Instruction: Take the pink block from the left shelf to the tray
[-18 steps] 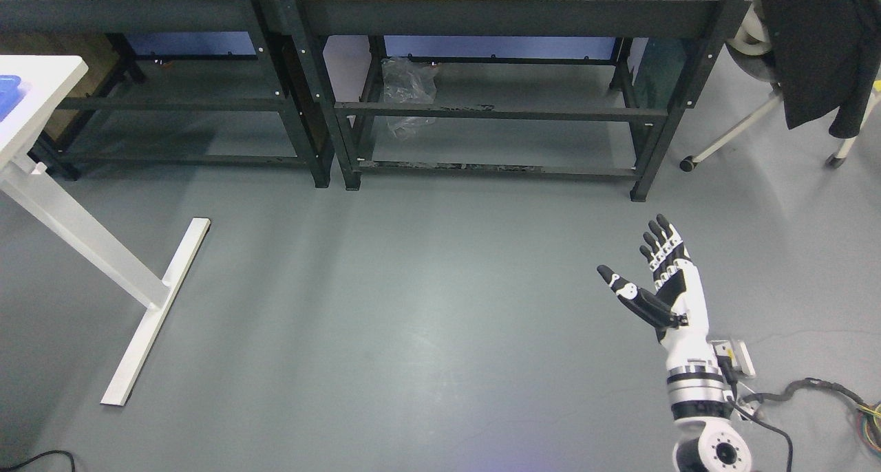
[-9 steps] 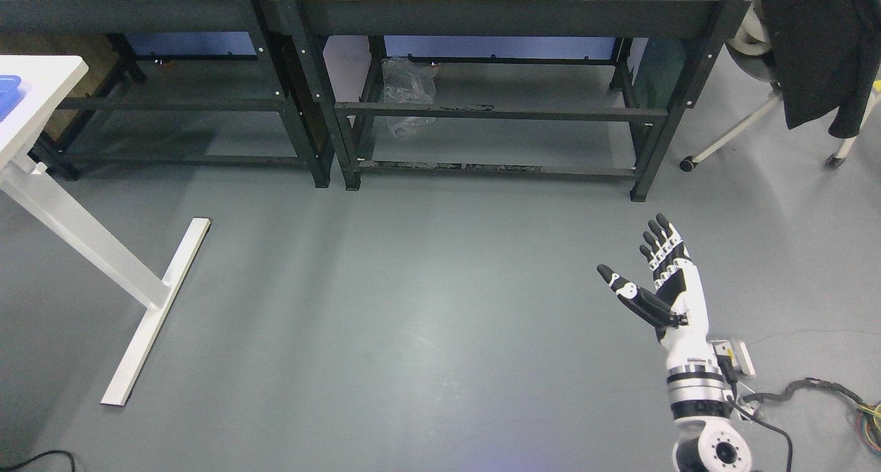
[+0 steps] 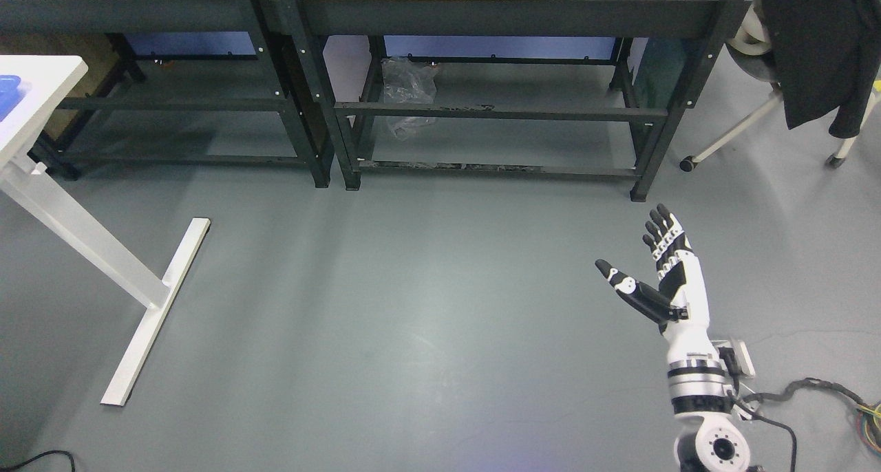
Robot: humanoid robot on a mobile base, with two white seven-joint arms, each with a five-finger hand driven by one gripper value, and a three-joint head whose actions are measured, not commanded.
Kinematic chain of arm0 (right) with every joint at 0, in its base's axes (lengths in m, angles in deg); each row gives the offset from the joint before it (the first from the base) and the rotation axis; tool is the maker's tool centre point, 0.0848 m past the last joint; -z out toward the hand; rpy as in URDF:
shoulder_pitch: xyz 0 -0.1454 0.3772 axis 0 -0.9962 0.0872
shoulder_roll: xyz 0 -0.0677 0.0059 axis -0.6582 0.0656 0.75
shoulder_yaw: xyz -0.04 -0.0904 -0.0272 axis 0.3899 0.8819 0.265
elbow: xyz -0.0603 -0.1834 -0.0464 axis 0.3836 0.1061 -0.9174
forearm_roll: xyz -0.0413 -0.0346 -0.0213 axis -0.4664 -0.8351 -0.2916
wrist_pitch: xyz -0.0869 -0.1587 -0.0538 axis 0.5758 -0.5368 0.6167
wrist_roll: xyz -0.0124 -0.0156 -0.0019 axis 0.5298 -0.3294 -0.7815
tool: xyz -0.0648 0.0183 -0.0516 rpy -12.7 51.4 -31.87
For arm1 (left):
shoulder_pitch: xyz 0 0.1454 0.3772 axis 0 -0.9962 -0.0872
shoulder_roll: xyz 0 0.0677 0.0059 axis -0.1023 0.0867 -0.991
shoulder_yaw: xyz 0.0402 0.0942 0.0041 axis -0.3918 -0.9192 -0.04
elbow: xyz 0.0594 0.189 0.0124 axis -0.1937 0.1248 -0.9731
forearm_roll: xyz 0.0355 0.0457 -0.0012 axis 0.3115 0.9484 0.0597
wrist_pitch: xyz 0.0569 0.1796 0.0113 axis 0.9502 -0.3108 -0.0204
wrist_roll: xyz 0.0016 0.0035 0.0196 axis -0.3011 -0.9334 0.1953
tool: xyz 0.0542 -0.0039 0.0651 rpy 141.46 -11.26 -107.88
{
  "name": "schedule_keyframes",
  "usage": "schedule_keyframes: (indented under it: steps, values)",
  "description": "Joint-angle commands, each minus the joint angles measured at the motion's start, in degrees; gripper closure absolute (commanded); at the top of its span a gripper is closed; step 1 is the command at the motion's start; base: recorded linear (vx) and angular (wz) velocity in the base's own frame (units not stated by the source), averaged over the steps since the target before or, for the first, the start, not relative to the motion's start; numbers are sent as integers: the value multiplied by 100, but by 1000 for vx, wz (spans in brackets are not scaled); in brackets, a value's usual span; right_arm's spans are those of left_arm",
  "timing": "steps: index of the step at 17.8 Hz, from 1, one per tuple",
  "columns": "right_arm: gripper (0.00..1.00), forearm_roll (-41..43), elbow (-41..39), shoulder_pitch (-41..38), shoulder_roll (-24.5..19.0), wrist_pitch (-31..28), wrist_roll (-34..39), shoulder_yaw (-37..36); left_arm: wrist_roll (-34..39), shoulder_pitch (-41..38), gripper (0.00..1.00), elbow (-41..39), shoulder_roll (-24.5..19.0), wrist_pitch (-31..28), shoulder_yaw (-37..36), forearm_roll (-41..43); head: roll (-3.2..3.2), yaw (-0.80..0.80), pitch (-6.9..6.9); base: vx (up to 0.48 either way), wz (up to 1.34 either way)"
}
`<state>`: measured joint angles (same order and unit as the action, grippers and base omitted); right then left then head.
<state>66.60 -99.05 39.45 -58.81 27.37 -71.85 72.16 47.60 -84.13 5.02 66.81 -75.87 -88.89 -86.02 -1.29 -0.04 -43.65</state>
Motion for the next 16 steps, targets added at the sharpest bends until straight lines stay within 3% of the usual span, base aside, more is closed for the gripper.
schedule_keyframes:
  steps: [1, 6, 10, 14, 16]
  values:
    - [1, -1265, 0, 148, 100, 20, -180, -71, 4, 167, 0, -100, -100, 3, 0, 0, 0, 0, 0, 0, 0]
    - [2, -4375, 0, 376, 100, -129, -365, -44, 4, 167, 0, -100, -100, 3, 0, 0, 0, 0, 0, 0, 0]
    - [1, -4723, 0, 385, 158, -94, -366, -106, 4, 167, 0, -100, -100, 3, 0, 0, 0, 0, 0, 0, 0]
    - [0, -4705, 0, 394, 141, 538, -374, -132, 4, 167, 0, -100, -100, 3, 0, 0, 0, 0, 0, 9, 0]
    - [0, -5334, 0, 420, 219, 539, -383, -132, 4, 167, 0, -100, -100, 3, 0, 0, 0, 0, 0, 40, -8]
